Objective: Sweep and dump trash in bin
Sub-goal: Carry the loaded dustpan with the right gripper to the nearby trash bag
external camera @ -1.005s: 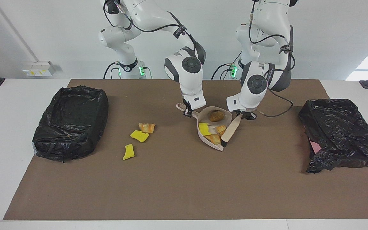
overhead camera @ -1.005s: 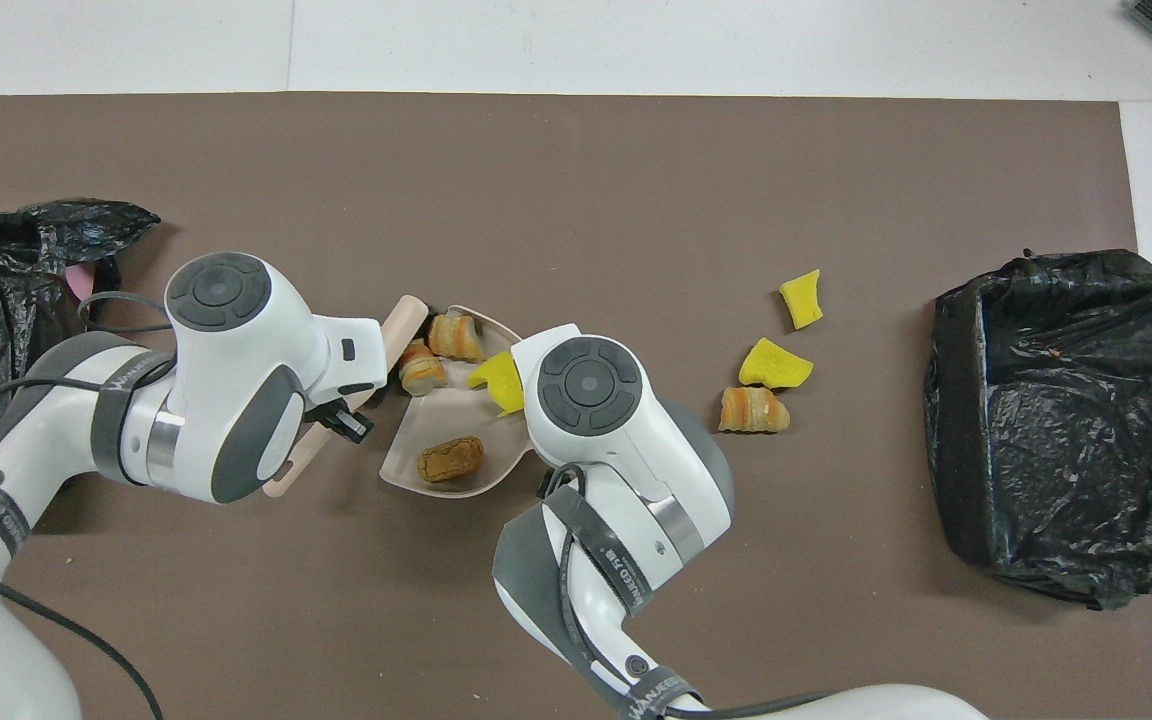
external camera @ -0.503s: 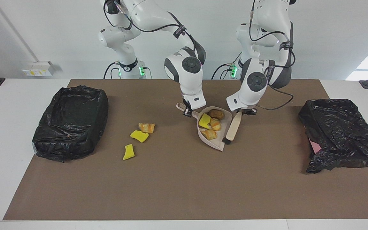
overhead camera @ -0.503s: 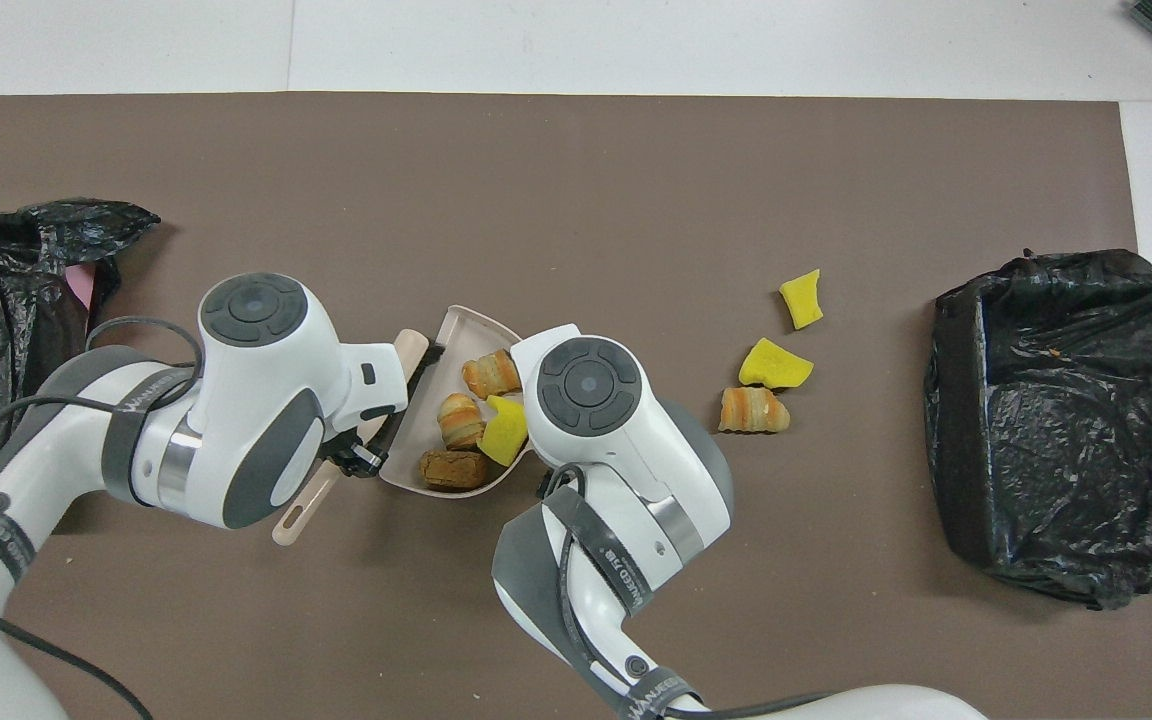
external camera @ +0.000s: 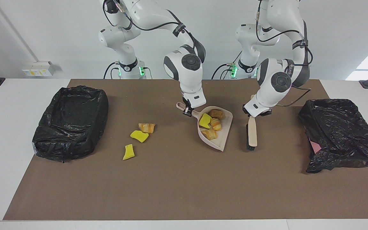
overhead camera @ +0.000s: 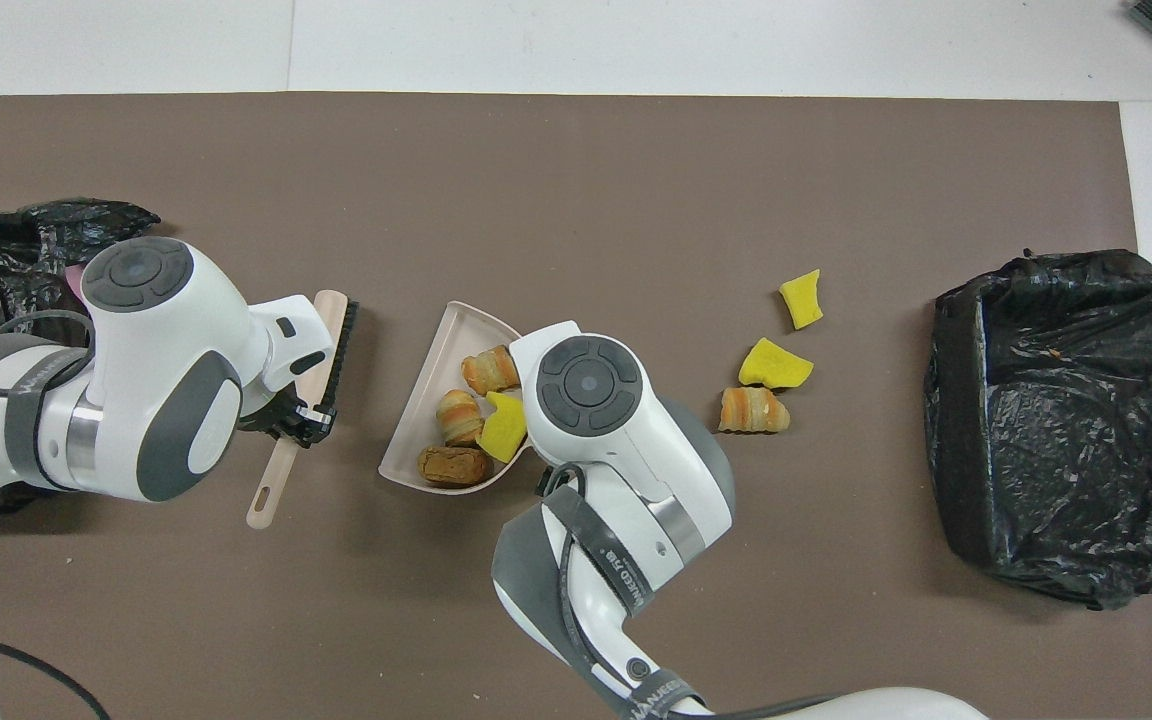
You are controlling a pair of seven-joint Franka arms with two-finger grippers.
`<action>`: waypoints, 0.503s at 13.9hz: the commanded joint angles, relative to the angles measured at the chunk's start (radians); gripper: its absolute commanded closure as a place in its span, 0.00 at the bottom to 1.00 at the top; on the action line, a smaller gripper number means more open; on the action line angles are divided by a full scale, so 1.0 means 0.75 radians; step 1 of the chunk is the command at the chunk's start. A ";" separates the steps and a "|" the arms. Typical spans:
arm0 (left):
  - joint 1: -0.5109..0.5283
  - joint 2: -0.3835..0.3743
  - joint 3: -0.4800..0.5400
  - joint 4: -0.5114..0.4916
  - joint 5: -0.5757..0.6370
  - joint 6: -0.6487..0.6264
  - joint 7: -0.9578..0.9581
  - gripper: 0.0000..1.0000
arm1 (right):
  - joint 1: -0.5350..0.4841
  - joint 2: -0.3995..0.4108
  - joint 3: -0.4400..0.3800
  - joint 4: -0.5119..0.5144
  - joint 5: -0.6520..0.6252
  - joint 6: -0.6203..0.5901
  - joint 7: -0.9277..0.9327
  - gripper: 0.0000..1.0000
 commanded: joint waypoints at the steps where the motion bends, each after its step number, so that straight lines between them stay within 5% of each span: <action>1: -0.021 -0.072 -0.005 -0.080 -0.012 0.013 -0.113 1.00 | -0.119 -0.189 0.011 -0.017 -0.011 -0.178 -0.063 1.00; 7: -0.188 -0.162 -0.014 -0.243 -0.014 0.161 -0.327 1.00 | -0.559 -0.496 -0.002 -0.015 -0.009 -0.575 -0.527 1.00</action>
